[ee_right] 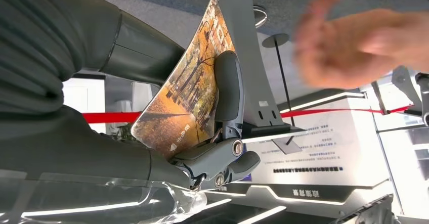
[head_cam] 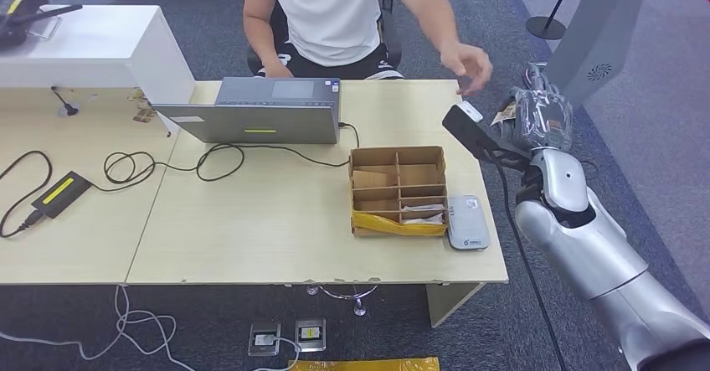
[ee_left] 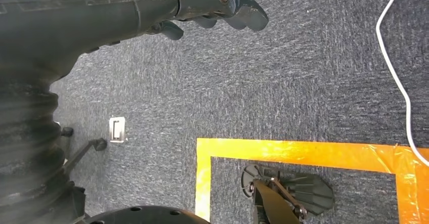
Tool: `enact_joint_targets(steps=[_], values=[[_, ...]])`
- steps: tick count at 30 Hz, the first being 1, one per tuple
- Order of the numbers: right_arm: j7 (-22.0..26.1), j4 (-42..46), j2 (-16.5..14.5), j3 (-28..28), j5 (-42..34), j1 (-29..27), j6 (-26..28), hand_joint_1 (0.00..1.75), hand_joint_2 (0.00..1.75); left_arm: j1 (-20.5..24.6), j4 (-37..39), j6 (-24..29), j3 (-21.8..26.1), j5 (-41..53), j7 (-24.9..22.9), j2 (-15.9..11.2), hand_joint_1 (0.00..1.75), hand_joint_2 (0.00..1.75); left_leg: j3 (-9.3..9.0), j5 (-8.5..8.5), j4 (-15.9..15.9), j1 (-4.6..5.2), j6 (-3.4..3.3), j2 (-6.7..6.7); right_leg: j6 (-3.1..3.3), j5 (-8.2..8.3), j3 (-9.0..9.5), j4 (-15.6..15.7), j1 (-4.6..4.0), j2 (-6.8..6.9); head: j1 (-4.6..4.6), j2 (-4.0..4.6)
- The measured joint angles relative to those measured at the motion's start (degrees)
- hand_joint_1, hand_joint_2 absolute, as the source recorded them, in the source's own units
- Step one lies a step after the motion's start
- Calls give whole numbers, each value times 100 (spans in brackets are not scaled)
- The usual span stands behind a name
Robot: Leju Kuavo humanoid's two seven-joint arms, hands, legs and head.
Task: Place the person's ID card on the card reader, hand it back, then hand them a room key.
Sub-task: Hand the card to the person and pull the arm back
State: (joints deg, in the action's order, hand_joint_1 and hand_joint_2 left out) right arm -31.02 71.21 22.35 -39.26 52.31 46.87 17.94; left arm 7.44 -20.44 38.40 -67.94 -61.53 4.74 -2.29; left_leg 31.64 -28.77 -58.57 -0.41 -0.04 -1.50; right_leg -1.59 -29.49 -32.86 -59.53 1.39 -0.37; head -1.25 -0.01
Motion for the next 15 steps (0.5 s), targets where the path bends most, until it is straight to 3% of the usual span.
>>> enact_joint_targets(steps=[7, 15], values=[[20, 0, -6, -57, -2, 74, -58, 175, 175, 20, 0, -4, -9, 14, -4, 0, 0, 175, 1, 0, 0, 0, 0, 0, 0, 0, 0, 0, 0, 0, 1, 0], [360, -257, -239, -294, -399, 284, -729, 175, 175, 110, 7, -87, -90, 236, -105, 0, 0, 175, 11, 1, 1, -1, 2, -1, 0, 0, -4, -4, -1, 3, 1, -1]])
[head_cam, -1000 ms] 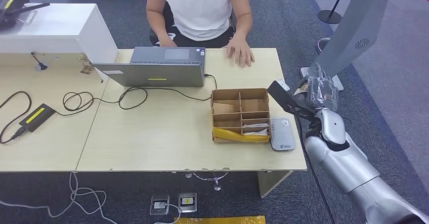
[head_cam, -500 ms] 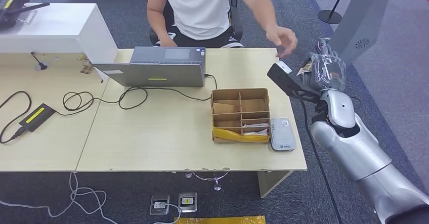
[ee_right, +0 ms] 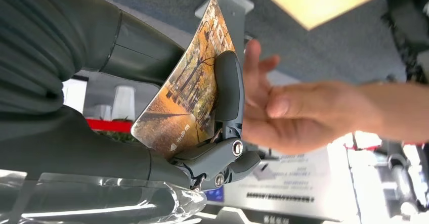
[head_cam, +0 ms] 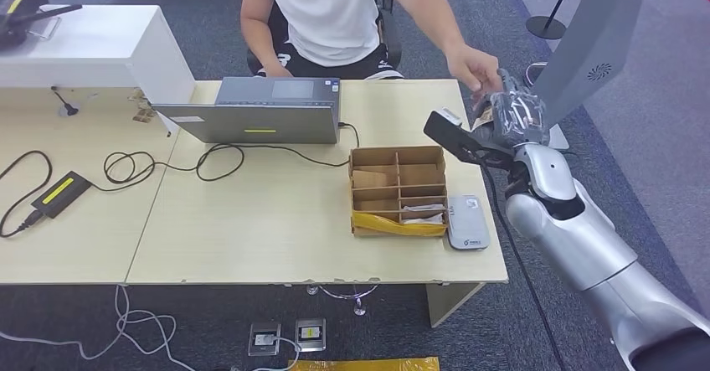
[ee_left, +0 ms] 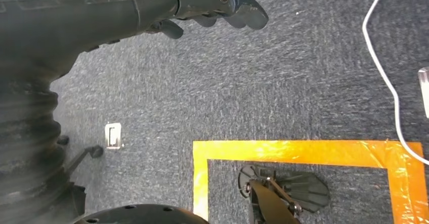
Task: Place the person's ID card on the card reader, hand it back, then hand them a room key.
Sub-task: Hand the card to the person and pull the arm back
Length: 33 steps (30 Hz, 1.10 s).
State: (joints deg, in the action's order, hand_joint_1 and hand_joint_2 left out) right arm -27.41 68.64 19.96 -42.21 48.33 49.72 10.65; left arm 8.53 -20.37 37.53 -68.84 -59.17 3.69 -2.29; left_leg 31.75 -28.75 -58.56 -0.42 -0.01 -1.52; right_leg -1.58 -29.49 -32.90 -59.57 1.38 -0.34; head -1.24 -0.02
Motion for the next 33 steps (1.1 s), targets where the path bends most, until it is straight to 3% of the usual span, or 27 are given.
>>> enact_joint_targets(steps=[5, 14, 24, 28, 30, 33], values=[[97, -643, -343, -329, -53, 309, -286, 175, 175, 76, 7, -79, -50, 162, -115, -2, 0, 175, 3, 4, 0, -3, 5, -11, 0, 0, -2, -2, -2, 11, -1, 0], [103, -1629, -808, -777, -41, 708, -87, 175, 175, 83, 43, -258, -141, 277, -264, -37, 0, 175, 10, 6, 0, -3, 7, -24, 1, -1, -5, -2, -2, 23, -1, 1], [-18, -2108, -964, -1072, -120, 936, 16, 173, 175, 88, 69, -414, -196, 399, -386, -86, 0, 175, 7, 7, -1, -3, 7, -23, 1, -1, -5, -1, -2, 22, -2, 1], [-94, -2168, -964, -1144, -145, 939, 57, 1, 175, 94, 72, -418, -223, 438, -427, -94, 0, 175, 7, 7, -1, -3, 7, -22, 1, -1, -6, -1, -2, 21, -1, 1], [-126, -2190, -964, -1178, -153, 940, 65, 0, 175, 97, 72, -419, -229, 454, -451, -96, 0, 175, 6, 7, -1, -3, 7, -22, 1, -1, -6, -1, -2, 20, -1, 1], [-191, -2230, -964, -1224, -167, 940, 70, 0, 44, 102, 72, -421, -233, 472, -473, -96, 0, 175, 5, 7, -1, -3, 7, -21, 1, -1, -6, -1, -2, 20, -1, 1]])
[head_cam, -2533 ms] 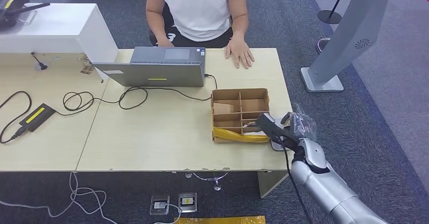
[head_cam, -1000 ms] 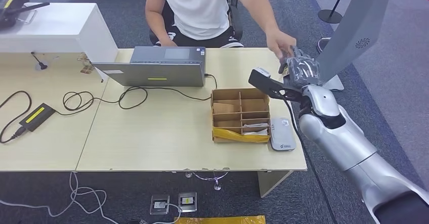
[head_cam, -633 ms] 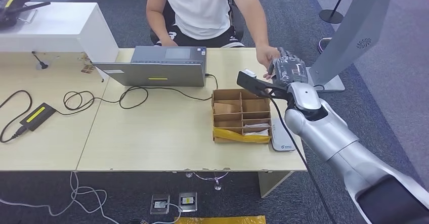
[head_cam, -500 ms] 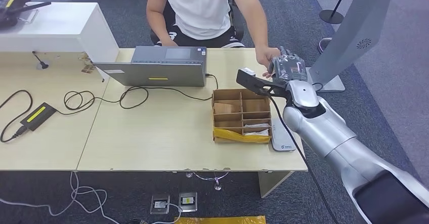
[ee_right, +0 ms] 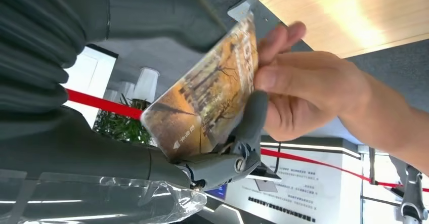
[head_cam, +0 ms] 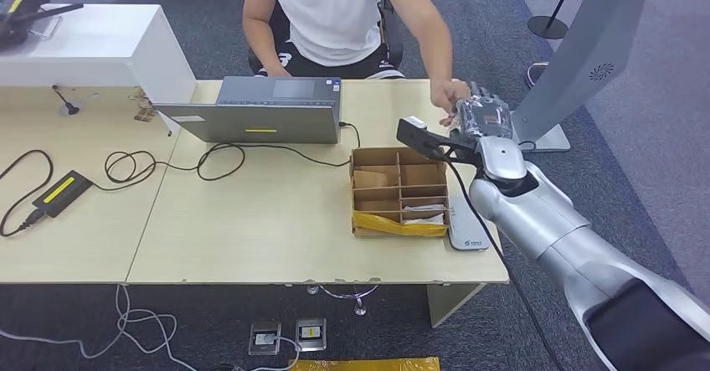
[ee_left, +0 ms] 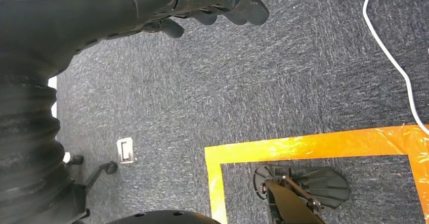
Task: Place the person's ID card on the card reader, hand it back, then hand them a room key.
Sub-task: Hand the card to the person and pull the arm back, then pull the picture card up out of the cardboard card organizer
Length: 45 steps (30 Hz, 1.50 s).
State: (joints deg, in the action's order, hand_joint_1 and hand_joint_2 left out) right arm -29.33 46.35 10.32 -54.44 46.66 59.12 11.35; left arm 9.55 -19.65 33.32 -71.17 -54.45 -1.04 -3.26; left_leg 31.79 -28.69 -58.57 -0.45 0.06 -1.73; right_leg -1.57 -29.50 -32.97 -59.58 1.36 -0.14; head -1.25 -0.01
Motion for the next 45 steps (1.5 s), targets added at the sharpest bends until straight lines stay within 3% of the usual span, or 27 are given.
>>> enact_joint_targets(steps=[1, 5, 10, 17, 21, 26, 31, 38, 45], values=[[-22, -15, 0, -13, -7, 0, 11, 0, 0, 1, 0, -1, -3, 5, -7, 0, 0, 175, 0, 0, 0, 0, 0, 0, 0, 0, 0, 0, 0, 0, 0, 1], [-71, -65, 5, -62, -103, -1, 215, 0, 0, 4, 0, -3, -27, 46, -23, 0, 0, 175, -1, 1, 0, 0, 1, 0, 0, 0, 0, 0, 0, -1, 0, -1], [141, -26, 27, -28, -555, -5, 863, 0, 0, 5, 0, -1, -43, 103, -29, 0, 0, 175, -2, 1, -1, 0, 1, 1, 0, 0, 0, 0, 0, -2, 0, 0], [348, 620, 243, 142, -1250, -78, 1479, 0, 0, -8, 13, 2, -41, 210, -28, -1, 0, 175, -2, 1, -1, 0, 1, 1, 0, 0, 0, 0, 0, -2, 0, 1], [1297, 1289, 367, 393, -2663, -361, 1823, 0, 175, -61, 22, 37, -38, 170, 26, -2, 0, 175, -4, 0, -1, 0, 1, 4, 0, 0, 1, 1, 0, -3, -1, -1], [2511, 2693, 577, 754, -4566, -1062, 1344, 0, 175, -153, 27, 60, -29, 86, 189, -16, 0, 175, -6, -2, -1, -1, 2, 14, 1, -1, -2, 2, -3, -13, 1, 1], [3076, 4069, 823, 867, -4893, -1962, 891, 0, 175, -217, 32, 94, 6, 0, 321, -22, 0, 175, -5, -6, 0, -6, 7, 14, 3, -3, 0, 4, -8, -13, 0, 0], [2767, 5143, 1097, 890, -4287, -2634, 528, 0, 175, -218, 39, 137, 66, -26, 426, -28, 0, 175, -14, -6, 0, -5, 7, 26, 5, -1, 4, 7, -7, -26, -1, 0], [2164, 5388, 1231, 879, -3181, -2928, 300, 0, 175, -219, 43, 170, 109, -57, 431, -31, 0, 175, -13, -6, 0, -7, 8, 28, 8, 1, 3, 6, -9, -28, -1, -1]])
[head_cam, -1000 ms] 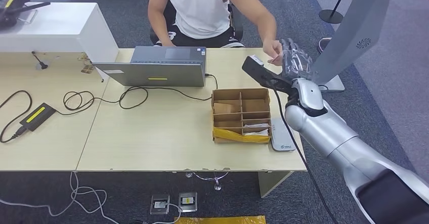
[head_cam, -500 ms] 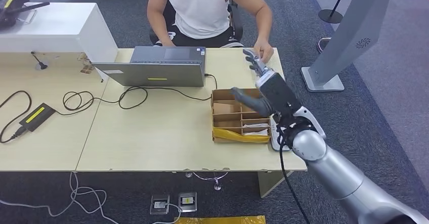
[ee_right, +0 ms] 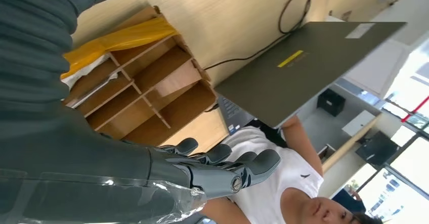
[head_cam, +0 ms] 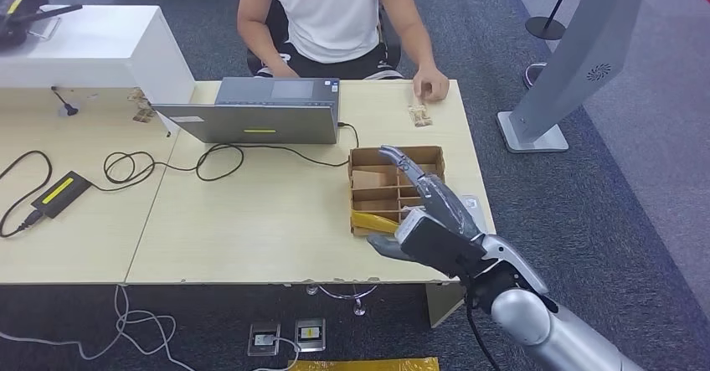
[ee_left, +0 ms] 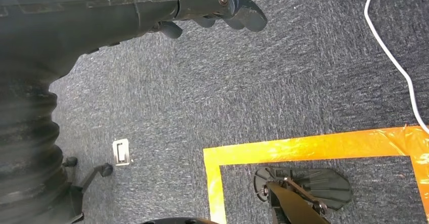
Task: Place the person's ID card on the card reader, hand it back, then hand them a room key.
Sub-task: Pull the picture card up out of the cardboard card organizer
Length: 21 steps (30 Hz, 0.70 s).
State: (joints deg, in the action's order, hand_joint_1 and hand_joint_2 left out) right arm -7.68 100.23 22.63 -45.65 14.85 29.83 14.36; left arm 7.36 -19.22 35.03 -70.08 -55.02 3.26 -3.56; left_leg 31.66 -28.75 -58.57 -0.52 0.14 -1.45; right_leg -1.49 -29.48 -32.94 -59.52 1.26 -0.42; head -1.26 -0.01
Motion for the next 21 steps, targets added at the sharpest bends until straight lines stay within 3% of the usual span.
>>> enact_joint_targets(steps=[2, 5, 7, 14, 21], values=[[-380, -7, 41, -30, 564, -28, -250, 0, 175, 3, 1, -4, 2, 1, 2, 1, 0, 175, 1, 0, 0, 0, 0, 0, 0, 0, -1, -1, 0, 0, 2, 1], [-1201, -105, 98, -159, 2500, -25, -615, 0, 175, 31, 2, -21, 3, 9, 1, 8, 0, 175, 4, 0, 0, -1, 0, -3, 0, 0, 0, -1, 0, 3, 0, 1], [-1397, -215, 105, -238, 3513, -37, -647, 0, 175, 49, 4, -25, 3, 16, -2, 14, 0, 175, 6, 0, 0, -1, 0, -4, 0, 0, -1, -1, 1, 4, 0, 1], [-1541, -373, 108, -382, 3869, -42, -757, 0, 175, 80, 12, -27, 3, 37, -16, 17, 0, 175, 7, 0, 0, -1, 0, -2, 1, 0, -4, -1, -1, 2, 1, 1], [-1875, -891, 107, -517, 4902, -38, -741, 0, 175, 73, 14, -38, 3, 79, -142, 17, 0, 175, 8, 0, 1, -3, 0, -2, 1, 0, -2, -1, -1, 3, 1, 0]])
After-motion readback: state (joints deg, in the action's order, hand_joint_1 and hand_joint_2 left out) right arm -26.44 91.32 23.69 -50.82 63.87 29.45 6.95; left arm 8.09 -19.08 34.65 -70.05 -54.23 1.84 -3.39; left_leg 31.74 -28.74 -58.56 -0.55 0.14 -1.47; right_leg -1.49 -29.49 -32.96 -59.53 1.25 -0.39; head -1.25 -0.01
